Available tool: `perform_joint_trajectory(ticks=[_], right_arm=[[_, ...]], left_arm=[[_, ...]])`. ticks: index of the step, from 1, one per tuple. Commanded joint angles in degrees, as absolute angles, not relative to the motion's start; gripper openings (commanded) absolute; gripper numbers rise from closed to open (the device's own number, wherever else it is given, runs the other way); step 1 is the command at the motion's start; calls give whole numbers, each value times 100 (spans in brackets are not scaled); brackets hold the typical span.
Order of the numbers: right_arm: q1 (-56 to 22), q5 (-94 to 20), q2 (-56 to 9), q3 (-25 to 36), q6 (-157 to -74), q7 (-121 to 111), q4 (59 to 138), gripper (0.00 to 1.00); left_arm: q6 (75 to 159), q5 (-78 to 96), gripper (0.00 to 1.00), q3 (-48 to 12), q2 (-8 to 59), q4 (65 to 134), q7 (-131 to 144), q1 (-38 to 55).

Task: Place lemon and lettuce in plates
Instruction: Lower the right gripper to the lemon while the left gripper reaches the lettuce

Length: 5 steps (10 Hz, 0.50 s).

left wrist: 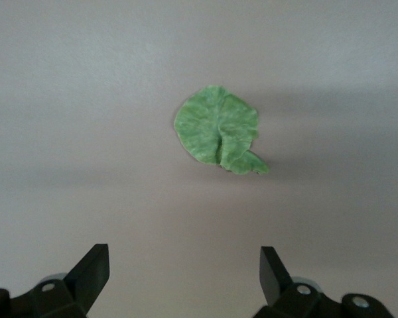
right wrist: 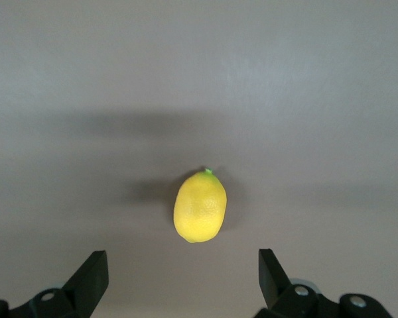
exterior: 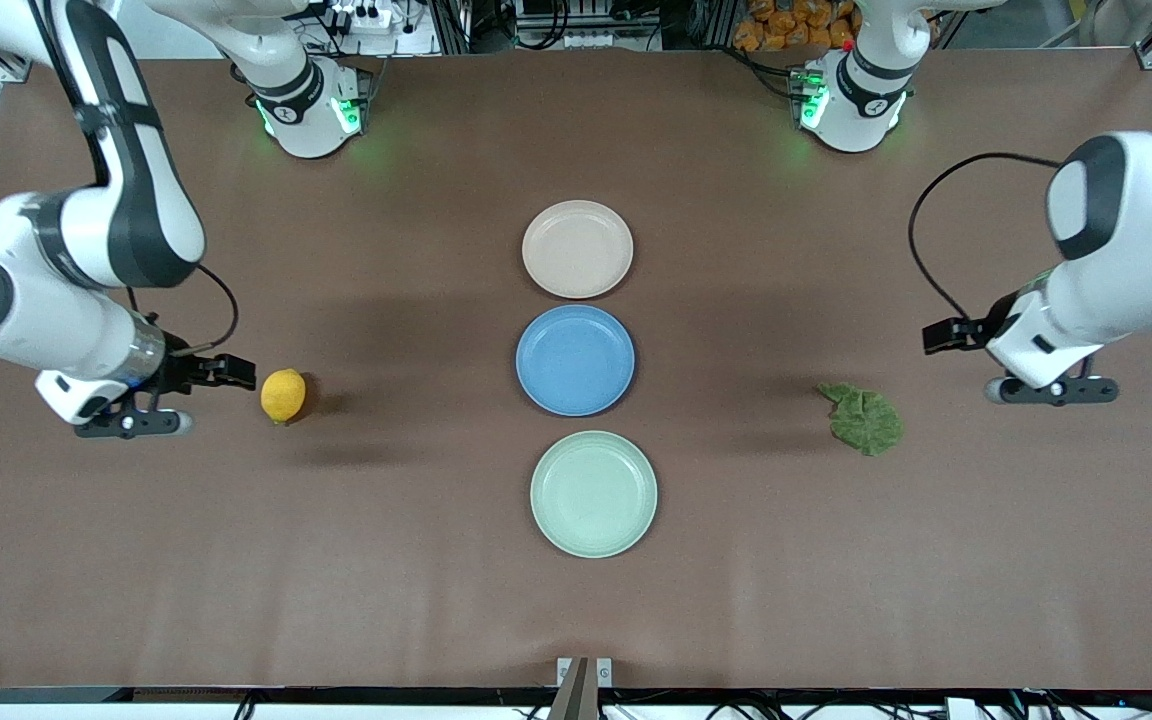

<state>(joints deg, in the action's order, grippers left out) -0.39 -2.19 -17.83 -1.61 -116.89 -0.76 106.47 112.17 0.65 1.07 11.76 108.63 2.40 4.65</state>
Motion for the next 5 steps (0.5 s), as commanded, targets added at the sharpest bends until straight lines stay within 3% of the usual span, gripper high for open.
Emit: perform_joint_trajectory(ticks=[1, 5], right_arm=[[0, -316, -2055, -176, -11777, -62, 10723, 100], [44, -796, -2626, -176, -12638, -61, 11144, 100]], left_arm=[[11818, 18, 100, 53, 1772, 10986, 229, 501], [12891, 53, 100, -9, 2758, 10969, 298, 518]])
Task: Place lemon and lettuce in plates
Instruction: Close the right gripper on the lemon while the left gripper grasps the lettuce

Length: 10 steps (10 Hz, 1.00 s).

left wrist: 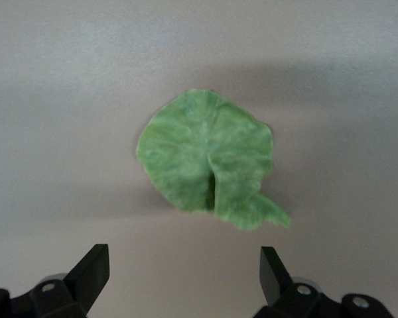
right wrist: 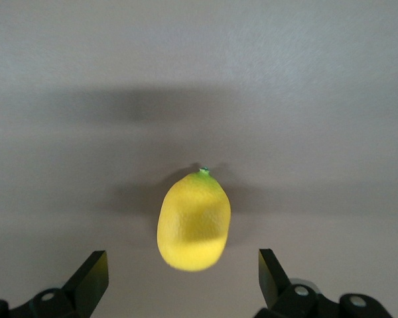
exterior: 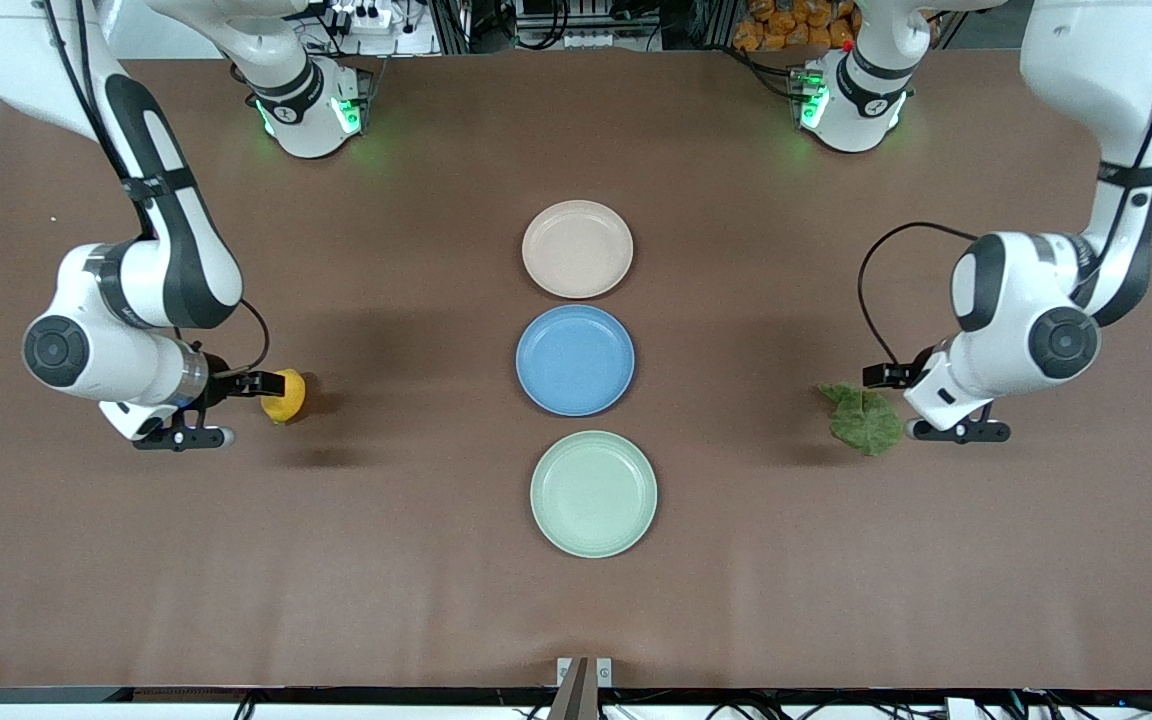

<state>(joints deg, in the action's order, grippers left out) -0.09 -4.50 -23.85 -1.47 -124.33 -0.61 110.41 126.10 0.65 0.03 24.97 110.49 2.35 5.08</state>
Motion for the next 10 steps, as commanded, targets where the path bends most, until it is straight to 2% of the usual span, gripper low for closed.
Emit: perform_joint_trajectory(ticks=[1, 6, 7, 8, 9, 10], right_arm=[[53, -869, -2689, -150, -12647, -79, 11145, 100], [44, -896, -2926, -123, -12674, -70, 11145, 100], [53, -896, -2962, -123, -12700, -70, 11145, 88], [53, -896, -2953, -123, -12691, -70, 11145, 64], [44, -896, -2953, -123, -12691, -105, 11136, 50], [35, -896, -2910, -123, -12587, -71, 11075, 43]], left_arm=[[13068, 53, 100, -9, 2951, 10951, 299, 527], [13482, 272, 99, -70, 3418, 10925, 334, 527], [13517, 272, 88, -70, 3480, 10916, 334, 553], [13552, 272, 76, -70, 3507, 10907, 334, 571], [13553, 264, 56, -70, 3498, 10899, 334, 580], [13553, 264, 35, -70, 3498, 10872, 343, 615]])
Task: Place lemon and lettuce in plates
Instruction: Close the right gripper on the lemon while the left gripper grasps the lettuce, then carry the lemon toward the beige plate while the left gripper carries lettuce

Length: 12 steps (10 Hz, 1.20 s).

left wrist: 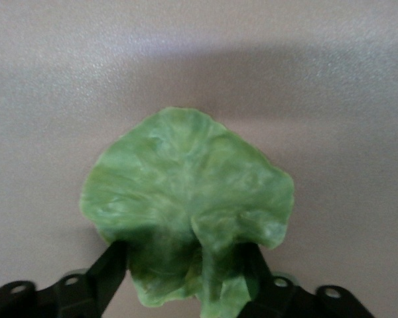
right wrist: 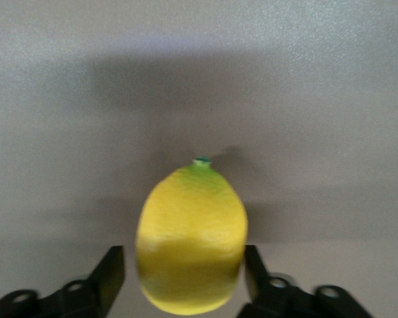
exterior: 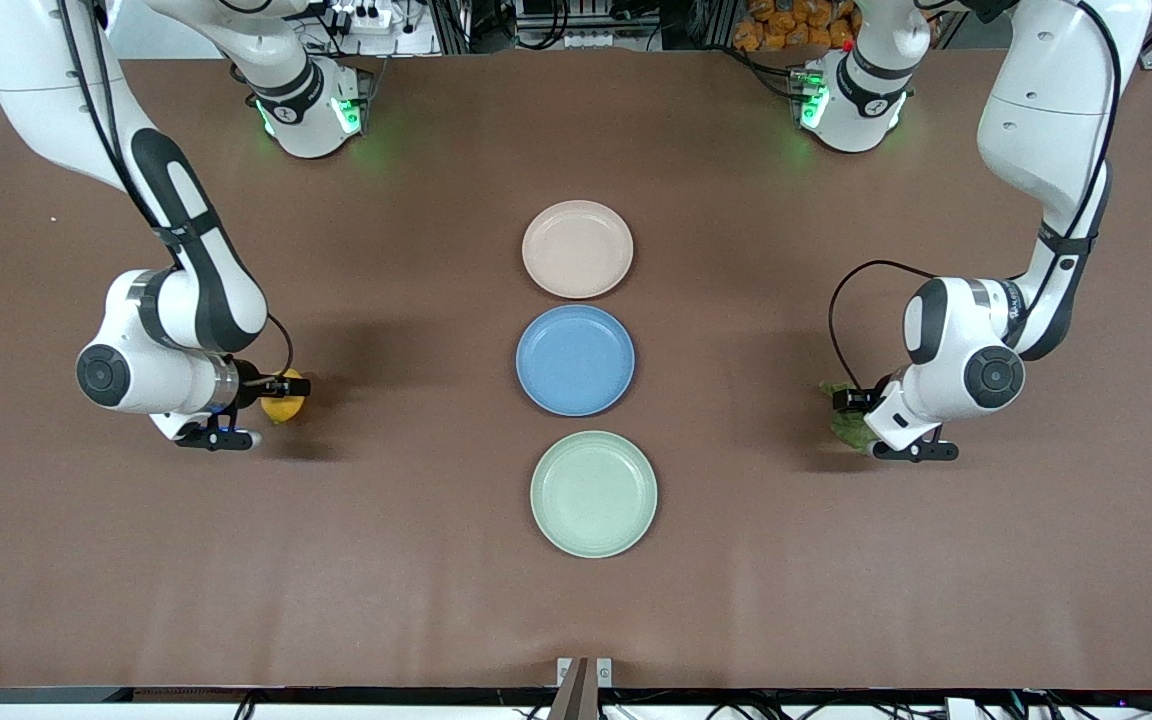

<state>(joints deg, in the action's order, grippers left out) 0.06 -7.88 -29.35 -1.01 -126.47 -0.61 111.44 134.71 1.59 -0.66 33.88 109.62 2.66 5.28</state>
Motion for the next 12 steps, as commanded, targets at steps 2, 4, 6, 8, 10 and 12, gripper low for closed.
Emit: perform_joint_trajectory(ticks=[2, 4, 6, 8, 10, 12], right_arm=[[9, -896, -2848, -132, -12332, -53, 10969, 23], [-52, -905, -2699, -132, -11859, 0, 10742, 0], [-463, -1071, -2506, -132, -11191, 610, 10399, 0], [-1104, -1195, -2356, -167, -11136, 1438, 10292, 0], [-1458, -1230, -2294, -586, -11179, 1520, 10283, 0], [-1764, -1859, -2294, -817, -11119, 1634, 10318, 0]], left_arm=[[13553, 264, 0, -70, 3498, 10750, 343, 659], [13535, 264, 0, -79, 3437, 10609, 474, 738], [13308, 281, 0, -341, 3209, 10390, 972, 983], [12992, 360, 0, -639, 3094, 9873, 1352, 1221], [12981, 343, 0, -1053, 3129, 9354, 1774, 1335], [13077, 360, 0, -1072, 3339, 8932, 1714, 1432]])
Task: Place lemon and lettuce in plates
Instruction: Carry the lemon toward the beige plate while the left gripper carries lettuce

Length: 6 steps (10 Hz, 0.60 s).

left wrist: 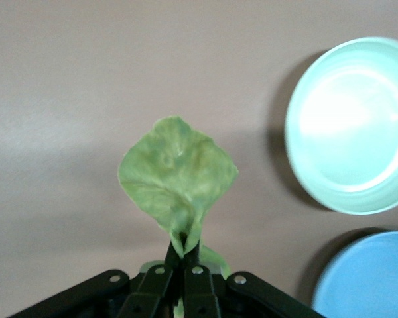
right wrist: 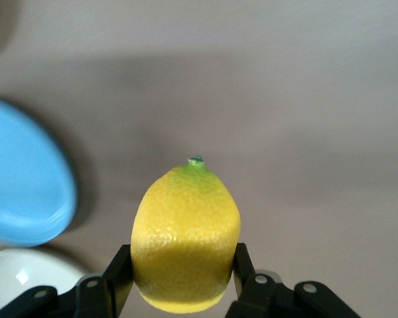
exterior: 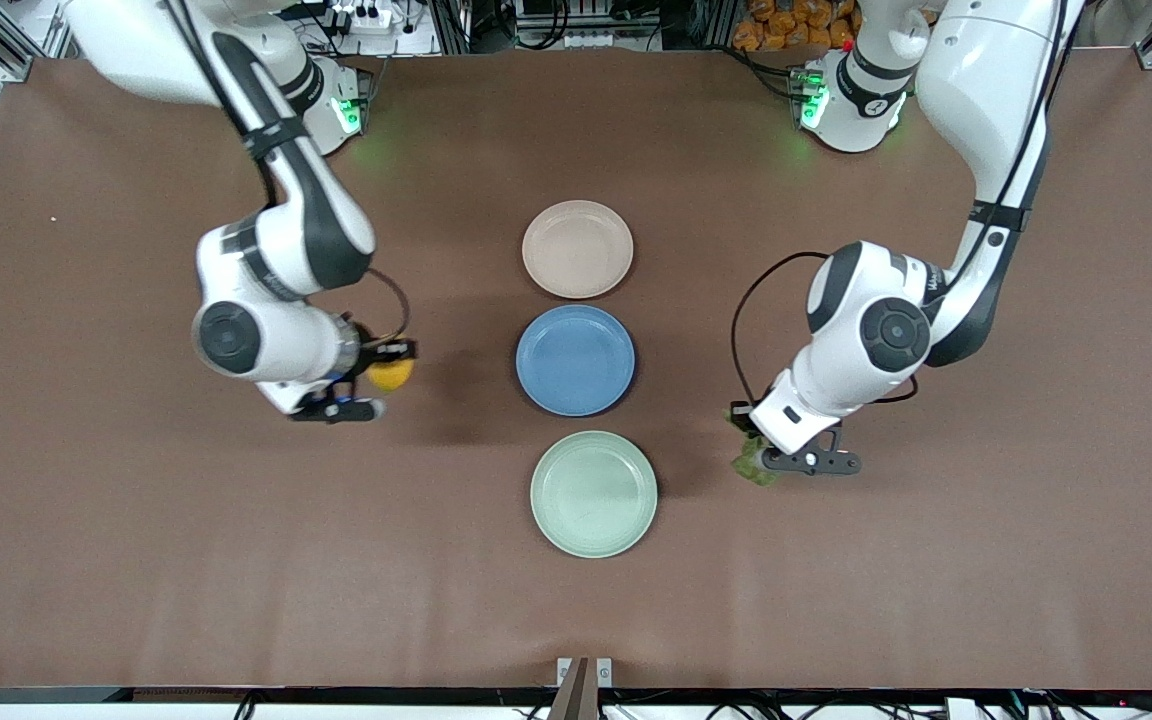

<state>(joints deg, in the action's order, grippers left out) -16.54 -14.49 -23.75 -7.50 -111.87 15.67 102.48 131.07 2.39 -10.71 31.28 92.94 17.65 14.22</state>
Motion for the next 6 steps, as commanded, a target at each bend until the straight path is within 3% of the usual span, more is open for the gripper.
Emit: perform_joint_trajectory(ticks=[1, 4, 6], right_arm=[[-1854, -1994, -2268, -870, -11005, 1931, 10336, 0], [-2459, -2030, -2320, -1019, -11117, 2819, 10345, 0], [-2758, -2337, -2338, -1169, -11276, 3224, 10380, 0]], left_arm=[[13296, 369, 0, -1072, 3583, 8651, 1714, 1598], [14946, 387, 0, -1064, 4313, 8430, 1819, 2020], [15107, 378, 0, -1063, 4622, 8175, 1925, 2153]])
